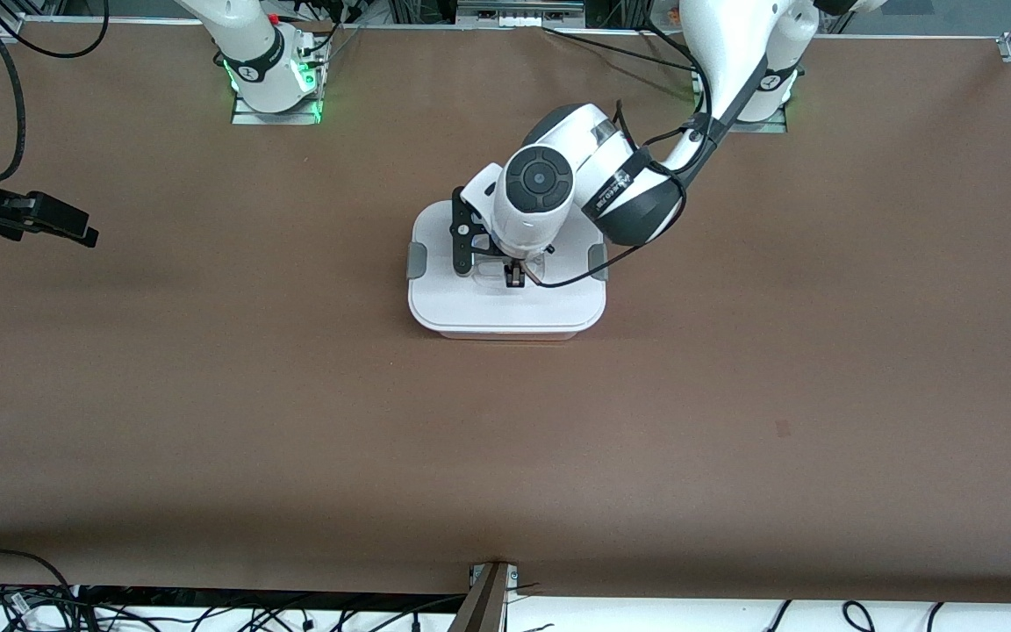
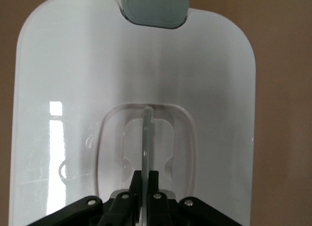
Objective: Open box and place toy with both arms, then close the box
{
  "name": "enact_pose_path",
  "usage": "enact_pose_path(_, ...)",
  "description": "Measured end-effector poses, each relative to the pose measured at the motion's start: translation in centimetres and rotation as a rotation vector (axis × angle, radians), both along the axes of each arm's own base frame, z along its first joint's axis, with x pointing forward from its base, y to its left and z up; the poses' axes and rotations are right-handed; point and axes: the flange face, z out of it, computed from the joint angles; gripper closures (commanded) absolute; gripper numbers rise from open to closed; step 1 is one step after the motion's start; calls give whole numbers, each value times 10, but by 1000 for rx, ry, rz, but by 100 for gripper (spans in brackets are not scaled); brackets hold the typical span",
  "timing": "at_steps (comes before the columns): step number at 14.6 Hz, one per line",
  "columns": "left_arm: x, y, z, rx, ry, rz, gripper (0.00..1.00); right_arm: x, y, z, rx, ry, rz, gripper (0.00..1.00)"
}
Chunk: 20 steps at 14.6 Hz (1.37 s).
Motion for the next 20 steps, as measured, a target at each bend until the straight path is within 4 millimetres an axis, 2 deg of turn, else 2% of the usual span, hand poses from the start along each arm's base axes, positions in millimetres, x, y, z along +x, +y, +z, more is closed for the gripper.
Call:
enact_pose_path(12,0,0,-5,10,0,0,98,3,2,-6,-2,9,57,0)
enact_pose_path(13,0,1,-5,10,-1,0,1,3,1,-6,-2,9,58,0)
enact_pose_path(17,4,5,-6,29,-14,-2,0,3,2,-7,-1,10,67,0)
enact_pose_path(19,7,12,8,35,-19,9,0,3,3,-7,-1,10,71,0)
enact_pose_path(20,9,18,23,41,-27,34,0,3,3,-7,-1,10,71,0)
